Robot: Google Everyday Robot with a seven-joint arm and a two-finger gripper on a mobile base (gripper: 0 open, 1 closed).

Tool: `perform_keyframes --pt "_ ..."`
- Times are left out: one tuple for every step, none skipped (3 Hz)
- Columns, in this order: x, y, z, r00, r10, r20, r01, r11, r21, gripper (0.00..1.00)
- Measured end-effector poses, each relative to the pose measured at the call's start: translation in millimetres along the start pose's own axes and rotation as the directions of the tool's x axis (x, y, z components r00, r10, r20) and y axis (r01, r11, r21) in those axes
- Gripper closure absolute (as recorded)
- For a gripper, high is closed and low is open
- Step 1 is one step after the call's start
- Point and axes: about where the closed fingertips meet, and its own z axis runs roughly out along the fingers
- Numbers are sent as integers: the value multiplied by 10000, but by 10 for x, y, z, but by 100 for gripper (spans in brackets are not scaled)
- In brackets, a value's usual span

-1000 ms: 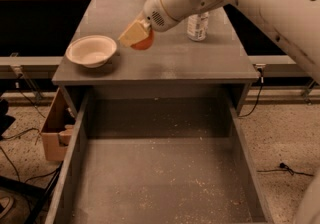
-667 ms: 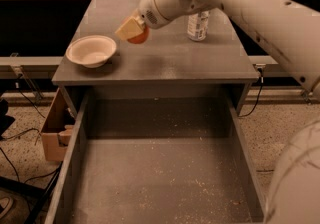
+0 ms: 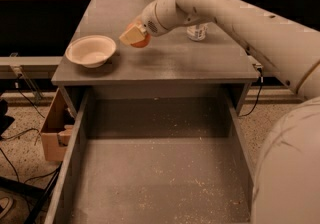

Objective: Pick orange from top drawer and place on counter

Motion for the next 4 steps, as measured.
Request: perform_keyframes --pt "144 -34 182 9997 -70 -234 72 9999 108 100" --pt "141 -19 197 9997 -76 -233 77 9999 73 83" --pt "141 4 225 9997 -82 -242 83 10000 23 52" --pt "142 17 241 9997 -85 -247 85 10000 -8 28"
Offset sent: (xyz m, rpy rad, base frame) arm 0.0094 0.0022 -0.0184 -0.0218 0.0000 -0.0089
